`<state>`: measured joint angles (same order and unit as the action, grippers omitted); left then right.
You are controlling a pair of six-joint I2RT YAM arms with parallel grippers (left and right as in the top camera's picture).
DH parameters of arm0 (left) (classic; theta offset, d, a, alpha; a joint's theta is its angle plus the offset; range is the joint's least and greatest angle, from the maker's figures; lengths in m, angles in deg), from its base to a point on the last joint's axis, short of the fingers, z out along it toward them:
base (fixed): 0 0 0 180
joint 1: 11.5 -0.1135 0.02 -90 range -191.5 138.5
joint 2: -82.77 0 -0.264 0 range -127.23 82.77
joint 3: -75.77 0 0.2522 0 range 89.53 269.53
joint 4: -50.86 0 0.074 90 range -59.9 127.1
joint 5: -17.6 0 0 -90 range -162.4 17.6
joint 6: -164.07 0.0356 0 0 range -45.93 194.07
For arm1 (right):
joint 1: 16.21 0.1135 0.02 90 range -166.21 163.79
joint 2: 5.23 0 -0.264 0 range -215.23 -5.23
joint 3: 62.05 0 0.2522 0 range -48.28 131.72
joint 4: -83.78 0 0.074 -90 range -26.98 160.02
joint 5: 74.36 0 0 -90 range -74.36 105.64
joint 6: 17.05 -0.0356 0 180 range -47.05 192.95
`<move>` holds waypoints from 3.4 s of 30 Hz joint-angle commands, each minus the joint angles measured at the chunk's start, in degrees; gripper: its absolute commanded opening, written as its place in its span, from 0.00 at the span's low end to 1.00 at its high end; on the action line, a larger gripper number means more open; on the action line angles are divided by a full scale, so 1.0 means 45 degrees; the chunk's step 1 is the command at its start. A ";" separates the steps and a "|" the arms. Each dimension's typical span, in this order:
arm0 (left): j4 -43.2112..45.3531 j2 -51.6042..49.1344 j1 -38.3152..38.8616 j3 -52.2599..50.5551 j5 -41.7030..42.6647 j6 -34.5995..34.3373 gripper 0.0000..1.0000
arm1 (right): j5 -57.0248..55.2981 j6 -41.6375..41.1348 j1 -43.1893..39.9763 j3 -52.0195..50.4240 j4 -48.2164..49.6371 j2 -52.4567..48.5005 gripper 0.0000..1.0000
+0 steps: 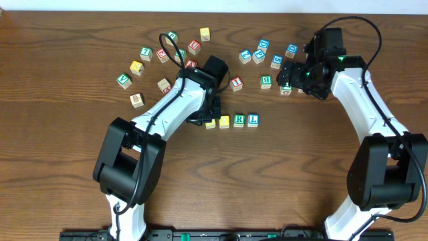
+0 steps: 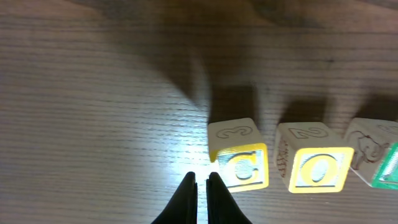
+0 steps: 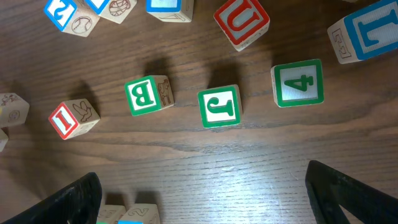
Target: Spell out CORL
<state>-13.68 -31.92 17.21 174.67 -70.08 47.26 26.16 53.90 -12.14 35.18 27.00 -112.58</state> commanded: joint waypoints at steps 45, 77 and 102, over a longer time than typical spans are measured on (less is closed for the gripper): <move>0.0452 -0.0738 0.0010 -0.0136 0.0831 0.0291 0.08 | 0.0034 -0.0049 0.0185 0.0034 -0.0005 0.0379 0.99; 0.0505 -0.0733 0.0136 -0.0131 0.1054 0.0612 0.07 | 0.0034 -0.0049 0.0199 0.0034 -0.0005 0.0379 0.99; 0.0573 -0.0214 -0.0359 0.0107 0.0962 0.1005 0.07 | 0.0243 -0.0063 0.0223 0.0034 0.0228 0.0379 0.99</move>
<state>-10.86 -34.65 16.88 174.56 -65.40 50.39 26.56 53.90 -11.48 35.18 27.43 -112.58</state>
